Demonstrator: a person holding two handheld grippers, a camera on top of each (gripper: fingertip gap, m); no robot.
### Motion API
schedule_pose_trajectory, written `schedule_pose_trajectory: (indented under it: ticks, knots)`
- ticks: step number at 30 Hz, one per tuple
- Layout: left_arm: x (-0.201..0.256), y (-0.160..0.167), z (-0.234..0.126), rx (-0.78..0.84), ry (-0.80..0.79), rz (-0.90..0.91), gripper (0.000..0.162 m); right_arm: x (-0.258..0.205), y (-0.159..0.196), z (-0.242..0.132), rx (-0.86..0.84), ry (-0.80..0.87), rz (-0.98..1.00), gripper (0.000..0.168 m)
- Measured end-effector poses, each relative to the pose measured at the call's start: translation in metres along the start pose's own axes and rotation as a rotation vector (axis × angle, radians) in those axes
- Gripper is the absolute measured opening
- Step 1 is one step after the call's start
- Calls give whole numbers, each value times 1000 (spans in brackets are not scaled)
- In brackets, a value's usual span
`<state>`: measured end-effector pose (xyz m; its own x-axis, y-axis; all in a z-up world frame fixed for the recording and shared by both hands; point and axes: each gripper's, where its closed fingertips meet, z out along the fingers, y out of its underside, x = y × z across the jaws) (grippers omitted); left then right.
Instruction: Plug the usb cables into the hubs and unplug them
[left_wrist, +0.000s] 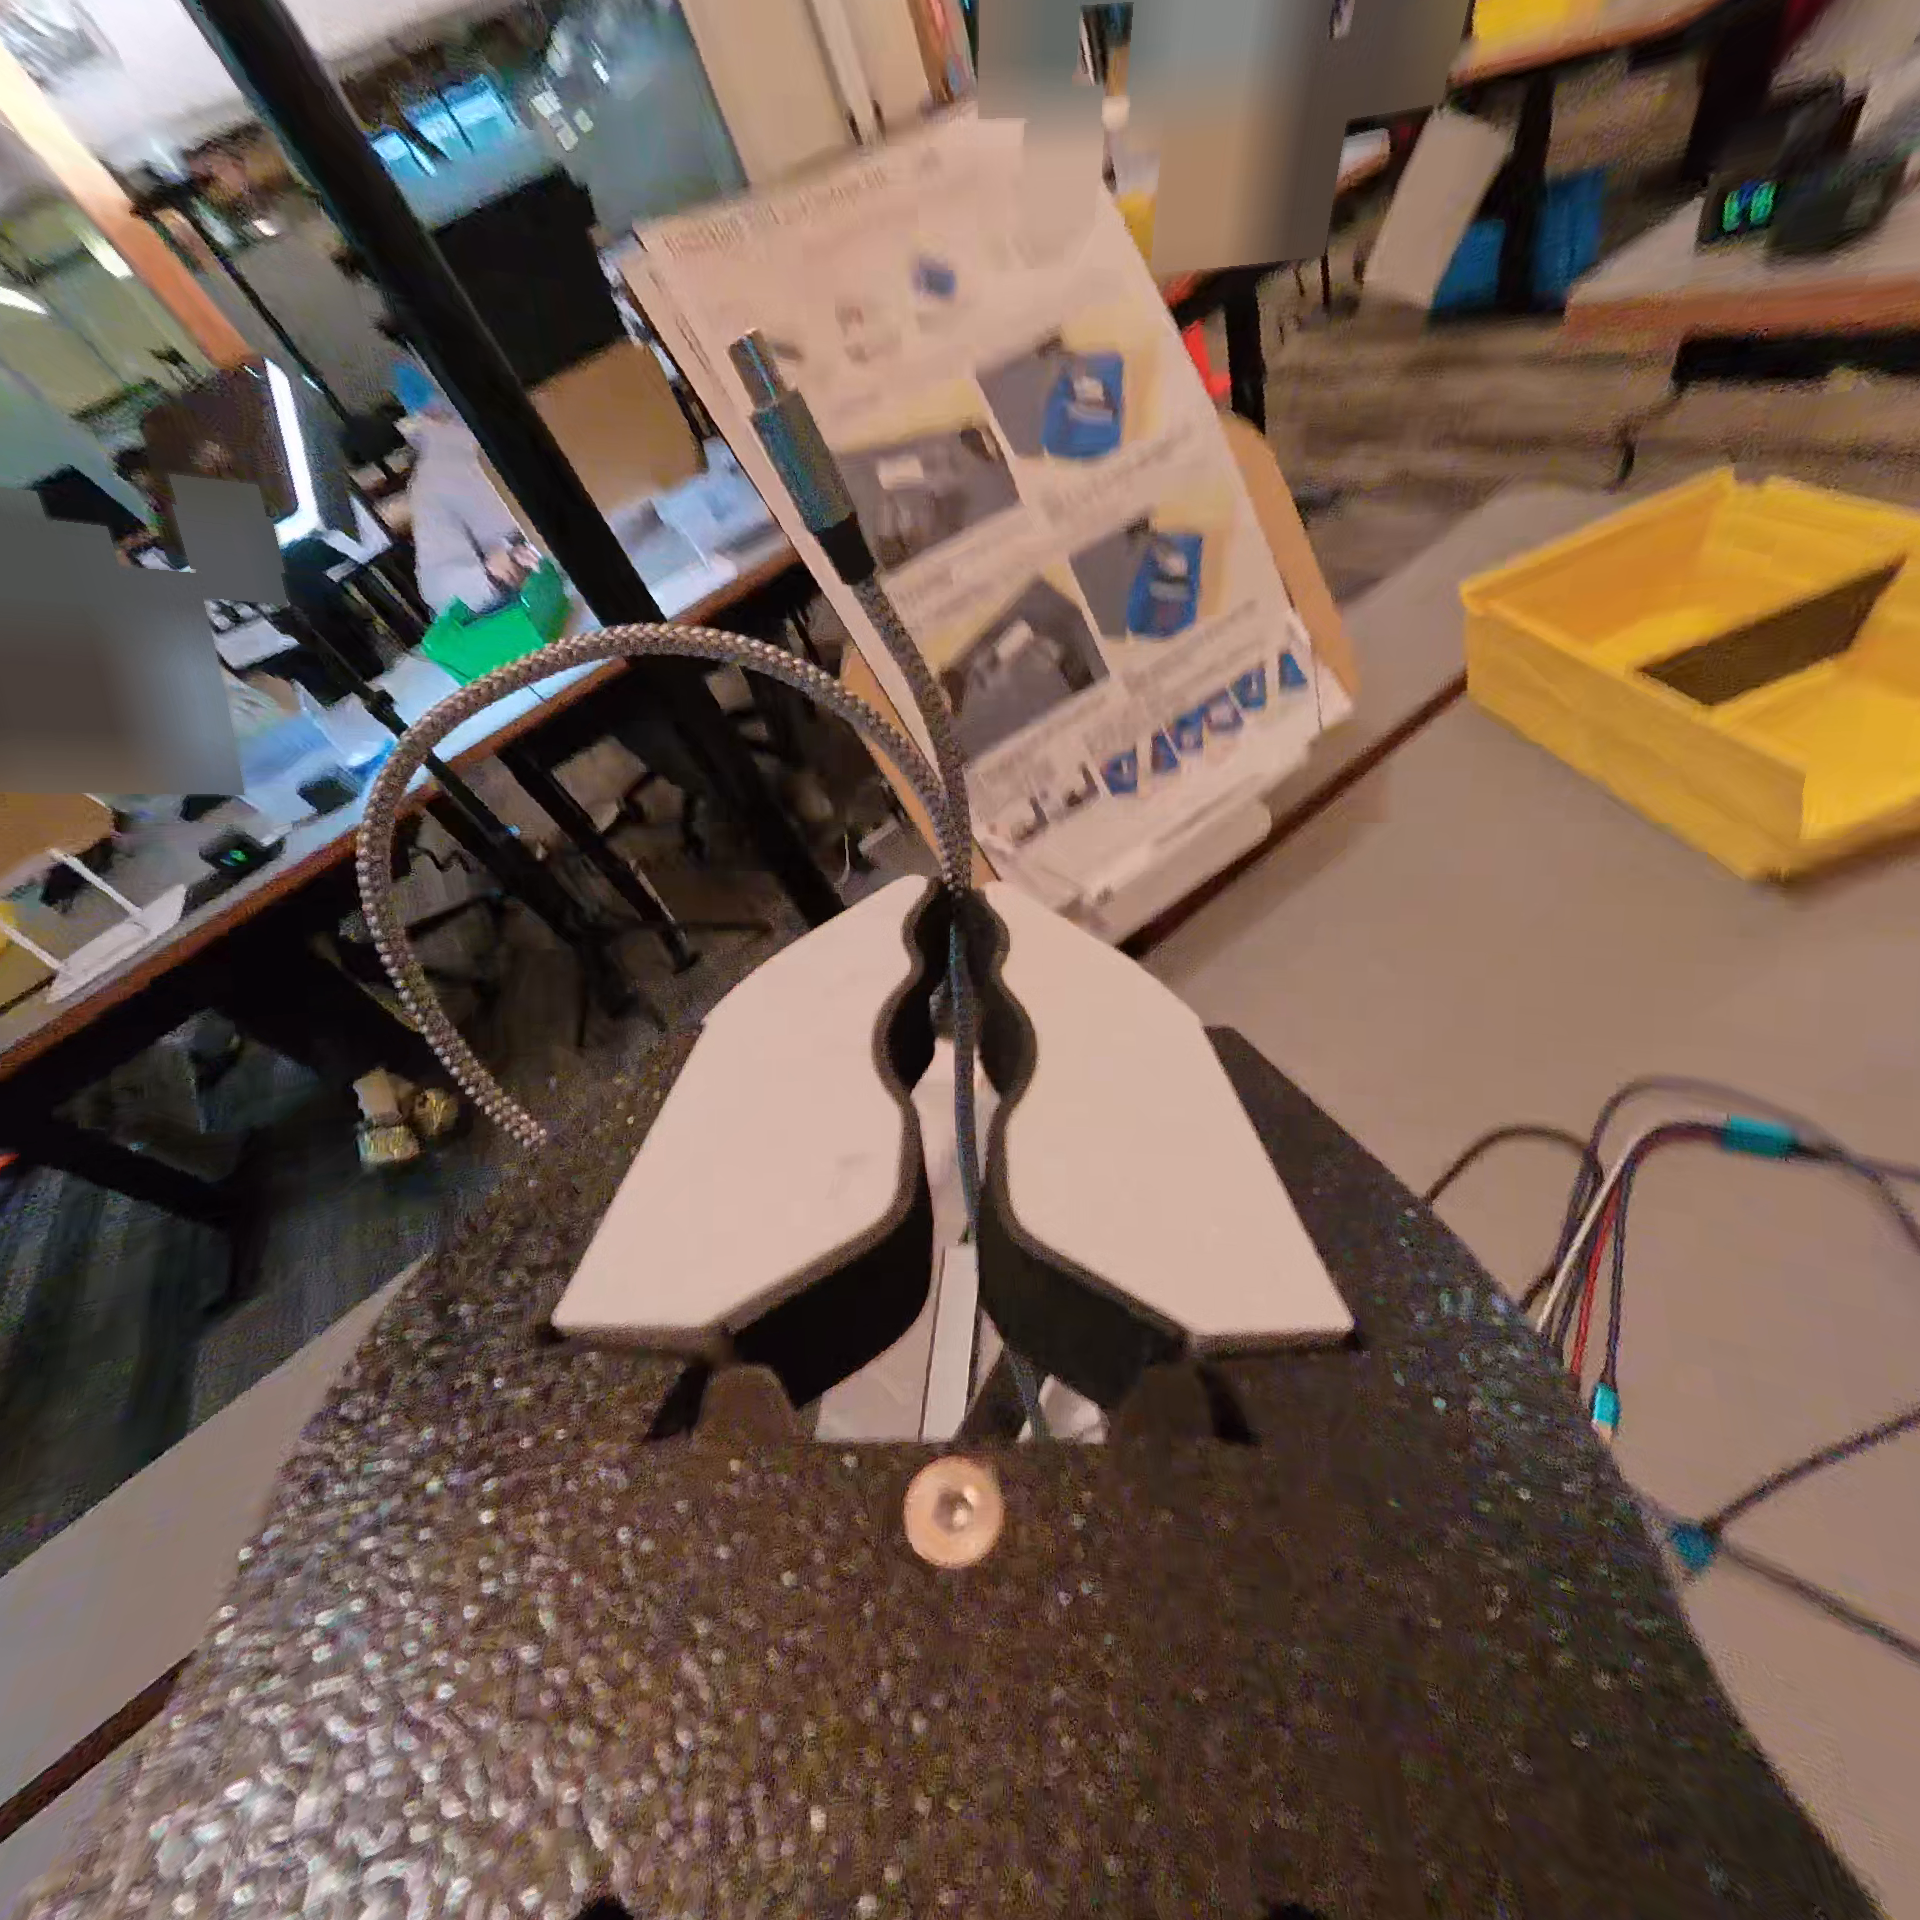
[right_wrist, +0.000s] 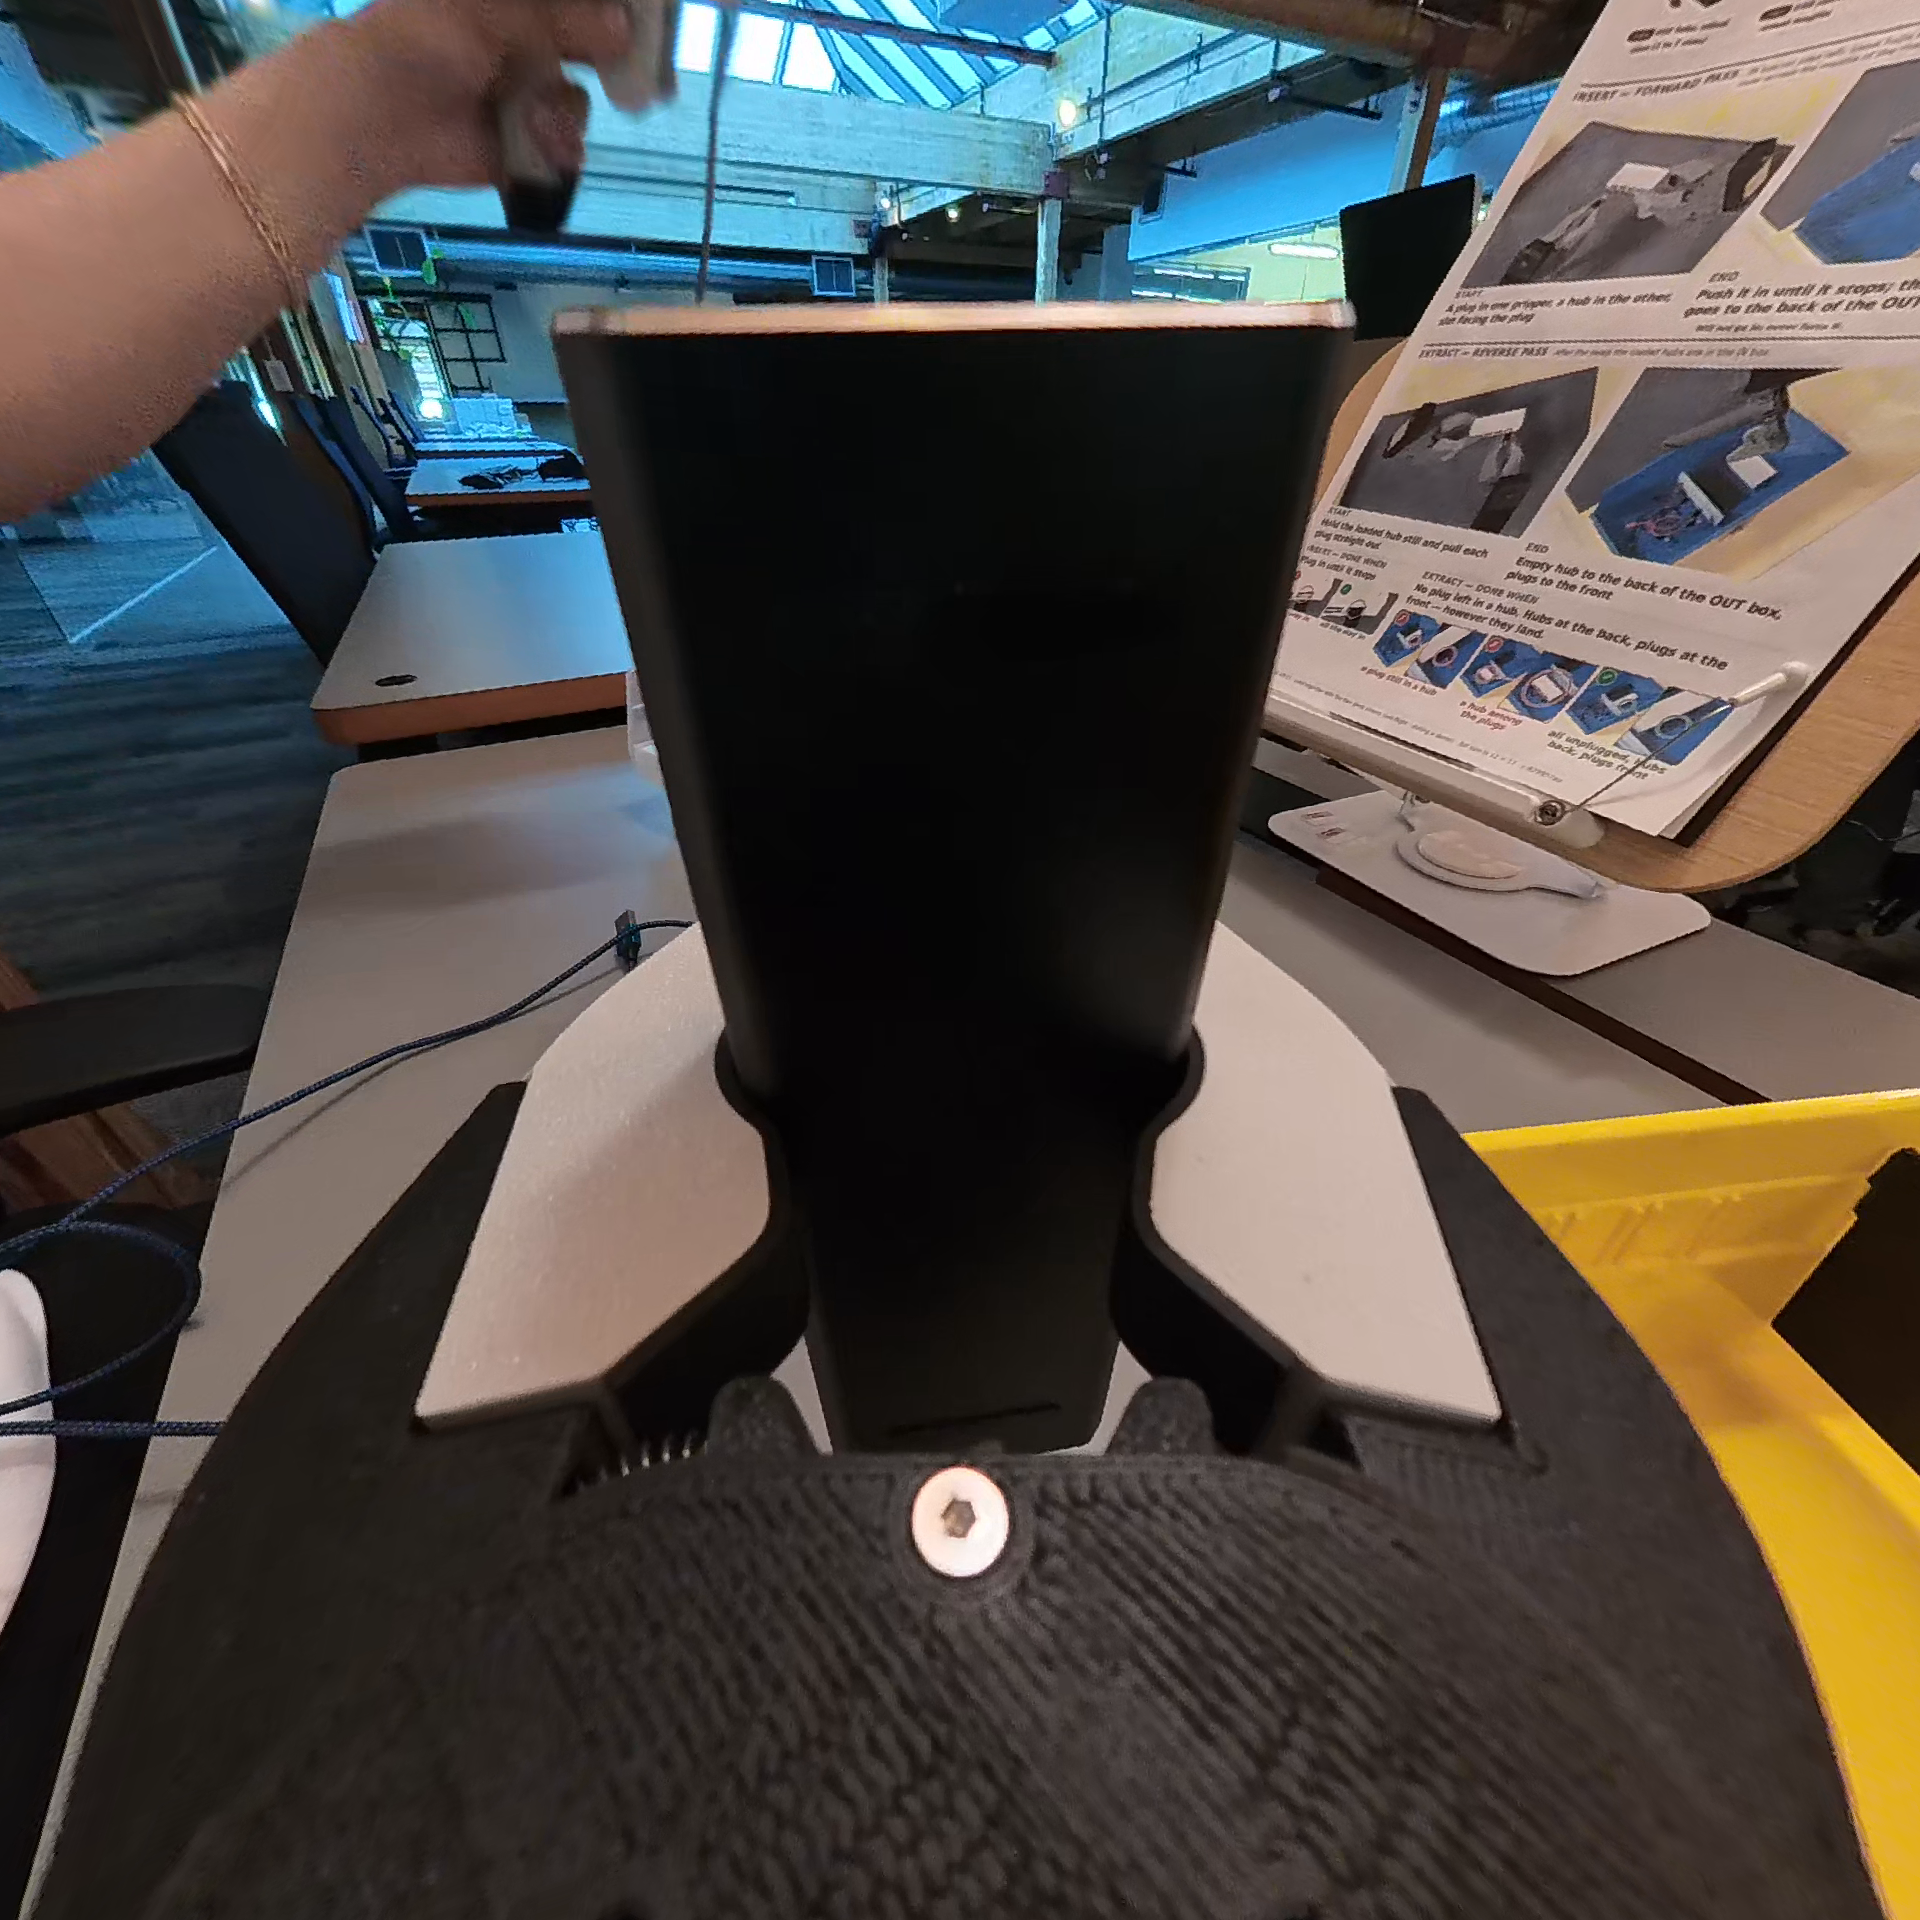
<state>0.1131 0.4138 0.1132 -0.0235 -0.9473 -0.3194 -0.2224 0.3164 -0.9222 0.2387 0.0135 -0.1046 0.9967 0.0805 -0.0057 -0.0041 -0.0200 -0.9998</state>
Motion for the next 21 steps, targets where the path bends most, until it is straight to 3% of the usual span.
schedule_pose_trajectory:
  ticks: [7, 10, 12, 15, 16, 18, 21]
  knots:
    - [75, 233, 34, -766, 267, 276, 3, -3, 0, 1, -4, -7, -7, 73]
    - [96, 290, 37, -951, 325, 256, 3, -2, 2, 2, -11, -7, -5, 73]
    - [105, 303, 41, -994, 347, 213, 7, -3, 3, 2, -20, -4, -13, 73]
    - [100, 294, 54, -976, 290, 203, 41, -1, 4, 0, -30, 3, -25, 73]
    - [96, 281, 61, -938, 247, 190, 50, 0, 4, -1, -29, 5, -24, 73]
    - [89, 245, 74, -823, 135, 164, 55, 2, 5, -1, -23, 5, -11, 73]
    - [83, 189, 88, -692, -66, 319, 58, 2, 7, 1, -15, -6, 10, 73]
